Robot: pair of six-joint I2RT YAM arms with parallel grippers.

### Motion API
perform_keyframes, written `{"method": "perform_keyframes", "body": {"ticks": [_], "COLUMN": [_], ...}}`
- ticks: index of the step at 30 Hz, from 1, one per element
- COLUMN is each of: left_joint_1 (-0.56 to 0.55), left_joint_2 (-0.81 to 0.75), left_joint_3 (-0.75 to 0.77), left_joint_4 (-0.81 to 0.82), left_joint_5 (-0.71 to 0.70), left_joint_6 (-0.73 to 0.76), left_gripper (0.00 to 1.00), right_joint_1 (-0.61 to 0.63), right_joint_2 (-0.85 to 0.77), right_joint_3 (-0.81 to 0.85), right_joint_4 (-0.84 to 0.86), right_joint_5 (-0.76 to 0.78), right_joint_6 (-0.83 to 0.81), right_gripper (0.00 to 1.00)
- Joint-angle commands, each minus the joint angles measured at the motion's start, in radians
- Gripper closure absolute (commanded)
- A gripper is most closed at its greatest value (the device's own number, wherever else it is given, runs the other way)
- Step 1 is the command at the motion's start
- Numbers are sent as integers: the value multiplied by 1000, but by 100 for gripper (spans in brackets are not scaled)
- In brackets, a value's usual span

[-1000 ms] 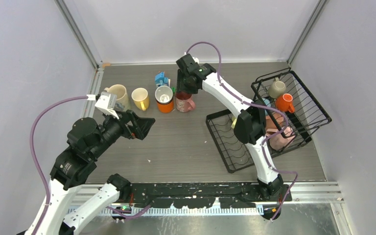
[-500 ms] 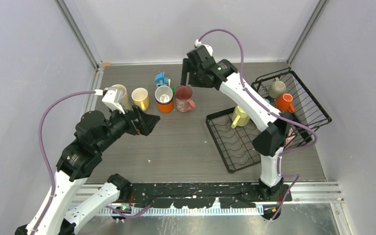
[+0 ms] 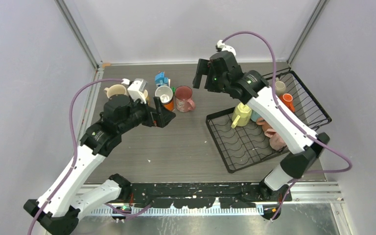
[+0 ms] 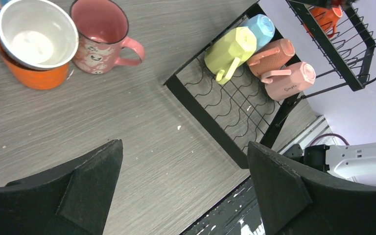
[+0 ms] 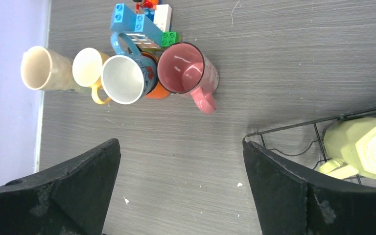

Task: Unload the cups from the dish rack
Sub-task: Place the cup at the center of the board, then unload the cup from the dish rack.

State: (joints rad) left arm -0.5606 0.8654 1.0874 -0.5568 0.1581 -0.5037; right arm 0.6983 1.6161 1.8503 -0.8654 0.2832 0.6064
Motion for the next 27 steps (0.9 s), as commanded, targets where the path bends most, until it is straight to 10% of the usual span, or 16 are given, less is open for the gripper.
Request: {"method": "perform_keyframes", "body": {"ticks": [1,27], "left_joint_1": [-47,-369], "left_joint_2": [63,900], "left_joint_3": [-10,348], "left_joint_4": [133,515], "left_joint_5": [-1,-126], "left_joint_6": [-11,67], "left_gripper": [0,0], "right_joint_1": [5,7], "right_joint_2": [-165,-734], "right_joint_3": [-63,-176], "right_joint_4": [100,110], "right_joint_5": [18,-14], "right_joint_6": [27,44], "right_gripper": [0,0]}}
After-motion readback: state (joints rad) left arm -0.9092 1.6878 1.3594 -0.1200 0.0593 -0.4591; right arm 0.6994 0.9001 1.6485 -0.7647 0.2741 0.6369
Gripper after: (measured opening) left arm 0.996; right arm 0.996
